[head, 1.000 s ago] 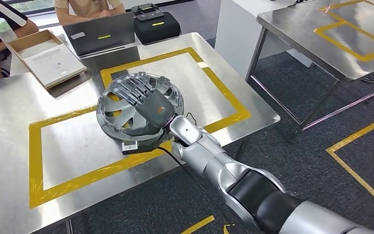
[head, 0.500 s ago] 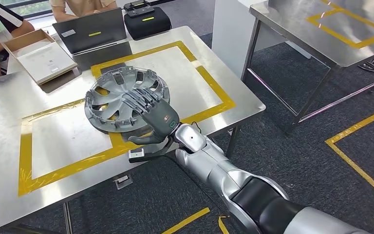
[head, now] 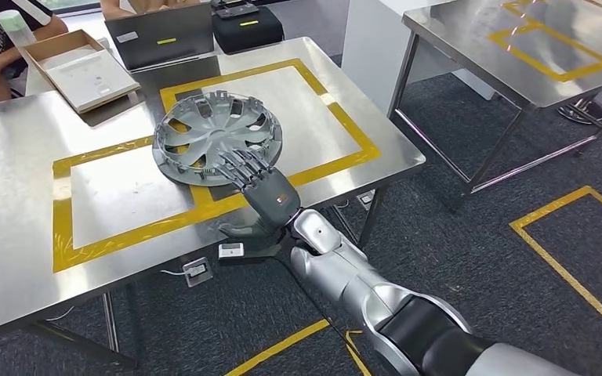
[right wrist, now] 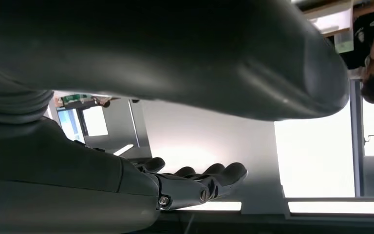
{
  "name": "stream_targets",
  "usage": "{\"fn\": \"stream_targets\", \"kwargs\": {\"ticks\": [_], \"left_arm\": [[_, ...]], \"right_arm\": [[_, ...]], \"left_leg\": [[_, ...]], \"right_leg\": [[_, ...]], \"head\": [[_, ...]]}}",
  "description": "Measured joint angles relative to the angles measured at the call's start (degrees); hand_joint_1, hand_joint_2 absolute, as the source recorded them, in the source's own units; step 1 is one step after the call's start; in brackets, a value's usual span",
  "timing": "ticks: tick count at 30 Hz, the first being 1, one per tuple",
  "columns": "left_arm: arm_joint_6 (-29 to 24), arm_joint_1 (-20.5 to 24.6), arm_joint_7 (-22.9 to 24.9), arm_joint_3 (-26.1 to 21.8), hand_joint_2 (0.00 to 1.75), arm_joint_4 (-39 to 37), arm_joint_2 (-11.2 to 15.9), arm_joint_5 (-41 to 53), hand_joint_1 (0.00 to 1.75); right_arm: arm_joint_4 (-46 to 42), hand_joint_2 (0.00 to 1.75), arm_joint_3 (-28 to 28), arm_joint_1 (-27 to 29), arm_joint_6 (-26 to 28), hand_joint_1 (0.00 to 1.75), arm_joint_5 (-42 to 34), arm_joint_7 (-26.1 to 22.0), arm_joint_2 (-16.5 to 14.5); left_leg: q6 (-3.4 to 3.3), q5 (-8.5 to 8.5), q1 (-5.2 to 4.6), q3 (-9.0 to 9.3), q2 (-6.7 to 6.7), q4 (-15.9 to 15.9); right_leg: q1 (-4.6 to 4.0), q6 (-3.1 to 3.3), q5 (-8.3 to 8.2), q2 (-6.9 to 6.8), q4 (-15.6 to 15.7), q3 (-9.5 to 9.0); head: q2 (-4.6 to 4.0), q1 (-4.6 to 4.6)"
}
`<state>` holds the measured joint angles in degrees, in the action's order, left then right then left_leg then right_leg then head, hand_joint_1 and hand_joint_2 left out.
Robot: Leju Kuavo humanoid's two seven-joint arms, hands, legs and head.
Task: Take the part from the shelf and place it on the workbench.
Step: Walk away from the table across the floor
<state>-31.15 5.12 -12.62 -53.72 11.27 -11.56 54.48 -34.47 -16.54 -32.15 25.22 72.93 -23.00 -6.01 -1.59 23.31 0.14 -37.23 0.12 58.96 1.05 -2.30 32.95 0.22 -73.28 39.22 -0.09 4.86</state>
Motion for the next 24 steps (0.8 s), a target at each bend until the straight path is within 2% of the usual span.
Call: {"fn": "stream_targets", "kwargs": {"ticks": [1,2,3,4,5,7,8,9,11,12,13,14,15,16,18,19,20,22,23,24], "left_arm": [[0.0,0.0,0.0,0.0,0.0,0.0,0.1,0.0,0.0],[-0.1,0.0,-0.1,0.0,0.0,0.0,0.2,0.0,0.0],[-0.1,-0.1,-0.2,0.0,0.0,0.0,0.4,-0.1,0.0],[0.0,-0.1,-0.3,0.0,0.0,0.0,0.5,-0.1,0.0],[0.1,-0.1,-0.3,0.0,0.0,0.0,0.6,-0.2,0.0],[0.4,-0.1,-0.2,0.0,0.0,0.0,1.0,-0.2,0.0],[0.5,-0.2,0.0,0.0,0.0,0.0,1.1,-0.3,0.0],[0.6,-0.2,0.1,0.0,0.0,0.0,1.3,-0.4,0.0],[0.8,-0.2,0.2,0.0,0.0,0.0,1.5,-0.7,0.0],[0.9,-0.2,0.2,0.0,0.0,0.0,1.5,-0.8,0.0],[1.0,-0.2,0.2,-0.1,0.0,0.0,1.6,-0.9,0.0],[1.2,-0.2,0.2,-0.1,0.0,0.0,1.7,-1.0,0.0],[1.3,-0.2,0.2,-0.1,0.0,0.0,1.7,-0.9,0.0],[1.4,-0.1,0.2,-0.1,0.0,0.0,1.8,-0.9,0.0],[1.7,0.0,0.2,-0.1,0.0,0.1,1.9,-0.8,0.0],[1.8,0.0,0.2,-0.1,0.0,0.1,1.9,-0.8,0.0],[1.9,0.1,0.2,-0.1,0.0,0.1,1.9,-0.8,0.0],[1.9,0.0,0.2,-0.1,0.0,0.1,2.0,-0.8,0.0],[1.9,0.1,0.3,-0.1,0.0,0.1,2.0,-0.8,0.0],[1.9,0.1,0.3,-0.1,0.0,0.1,2.0,-0.8,0.0]], "right_arm": [[0.0,0.0,0.1,0.2,0.0,0.0,-0.2,-0.2,0.0],[-0.1,0.0,0.1,0.3,0.1,0.0,-0.4,-0.3,0.0],[-0.2,0.0,0.1,0.4,0.1,0.0,-0.6,-0.4,0.0],[-0.4,0.0,0.1,0.4,0.2,0.0,-0.8,-0.4,-0.1],[-0.5,0.0,0.2,0.5,0.2,0.0,-0.9,-0.4,-0.1],[-0.5,0.0,0.3,0.5,0.2,0.0,-0.9,-0.4,-0.1],[-0.5,0.0,0.4,0.5,0.2,0.0,-0.9,-0.4,-0.2],[-0.6,0.0,0.4,0.5,0.1,0.0,-0.9,-0.4,-0.2],[-0.6,0.0,0.4,0.5,-0.3,0.0,-0.8,-0.4,-0.3],[-0.6,0.0,0.4,0.5,-0.5,0.0,-0.7,-0.3,-0.4],[-0.6,0.0,0.4,0.5,-0.8,0.0,-0.6,-0.2,-0.4],[-0.6,0.0,0.4,0.6,-0.9,0.0,-0.5,0.1,-0.4],[-0.6,0.0,0.4,0.6,-1.1,0.0,-0.4,0.3,-0.4],[-0.7,0.0,0.4,0.6,-1.2,0.0,-0.4,0.6,-0.4],[-1.1,0.0,0.4,0.6,-1.2,0.0,-0.4,0.9,-0.4],[-1.3,0.0,0.4,0.6,-1.2,0.0,-0.4,1.0,-0.4],[-1.4,0.0,0.4,0.6,-1.2,0.0,-0.4,1.1,-0.4],[-1.5,0.0,0.4,0.7,-1.2,0.0,-0.4,1.2,-0.4],[-1.5,0.0,0.4,0.8,-1.2,0.0,-0.4,1.2,-0.4],[-1.5,0.0,0.4,0.9,-1.2,0.0,-0.4,1.3,-0.3]], "left_leg": [[0.16,-0.49,0.0,-0.68,-0.02,0.1],[0.4,-0.95,-0.04,-1.28,-0.04,0.3],[0.72,-1.39,-0.07,-1.63,-0.06,0.4],[1.09,-1.8,-0.09,-1.79,-0.07,0.4],[1.48,-2.26,-0.08,-1.83,-0.07,0.3],[2.26,-3.04,-0.03,-1.95,-0.12,0.0],[2.58,-2.46,0.01,-2.32,-0.16,0.3],[2.9,-0.84,0.04,-2.96,-0.2,1.5],[3.43,4.7,0.23,-4.83,-0.24,7.5],[3.7,7.05,0.33,-5.68,-0.23,11.3],[3.91,8.29,0.44,-5.97,-0.23,14.4],[4.06,8.34,0.54,-5.46,-0.22,15.9],[4.14,7.44,0.63,-3.94,-0.22,15.3],[4.19,6.22,0.74,-1.27,-0.21,12.5],[3.96,5.9,0.66,4.65,-0.34,4.6],[3.65,6.18,0.51,6.4,-0.46,1.7],[3.24,6.6,0.3,7.01,-0.58,0.3],[2.19,5.78,0.1,6.42,-0.6,-0.2],[1.66,5.28,0.13,6.17,-0.51,-0.4],[1.11,4.63,0.19,5.8,-0.39,-0.6]], "right_leg": [[-0.02,0.15,-1.36,-0.01,3.5,-2.78],[-0.09,0.42,-1.87,-0.01,7.7,-5.74],[-0.27,0.76,-2.32,0.01,11.0,-7.92],[-0.45,1.14,-2.22,0.04,13.2,-9.22],[-0.64,1.56,-2.08,0.08,14.0,-9.51],[-0.6,2.44,-3.14,0.05,14.3,-8.86],[-0.48,2.91,-3.81,-0.02,14.4,-8.38],[-0.32,3.3,-4.52,-0.08,14.6,-7.82],[-0.19,3.7,-5.83,-0.16,14.6,-6.47],[-0.18,3.7,-6.45,-0.2,14.6,-5.72],[-0.17,3.63,-7.07,-0.24,14.6,-4.9],[-0.13,3.49,-7.66,-0.28,14.5,-4.09],[-0.07,3.31,-8.22,-0.31,14.4,-3.31],[0.02,3.06,-8.75,-0.32,14.3,-2.57],[0.14,2.36,-9.81,-0.32,14.2,-1.42],[0.17,1.94,-10.34,-0.31,14.2,-1.15],[0.18,1.51,-10.87,-0.3,14.4,-1.03],[0.31,0.65,-11.72,-0.23,14.9,-0.96],[0.38,0.32,-11.34,-0.19,14.8,-0.67],[0.45,0.03,-9.93,-0.15,13.7,-0.12]], "head": [[0.0,0.08],[0.0,0.2],[0.0,0.3],[0.0,0.5],[0.0,0.68],[0.0,0.99],[0.0,0.99],[0.0,0.95],[0.0,0.81],[0.0,0.78],[0.0,0.76],[0.0,0.76],[0.0,0.77],[0.0,0.78],[0.0,0.9],[0.0,1.01],[0.0,1.11],[0.0,1.22],[0.0,1.25],[0.0,1.27]]}}
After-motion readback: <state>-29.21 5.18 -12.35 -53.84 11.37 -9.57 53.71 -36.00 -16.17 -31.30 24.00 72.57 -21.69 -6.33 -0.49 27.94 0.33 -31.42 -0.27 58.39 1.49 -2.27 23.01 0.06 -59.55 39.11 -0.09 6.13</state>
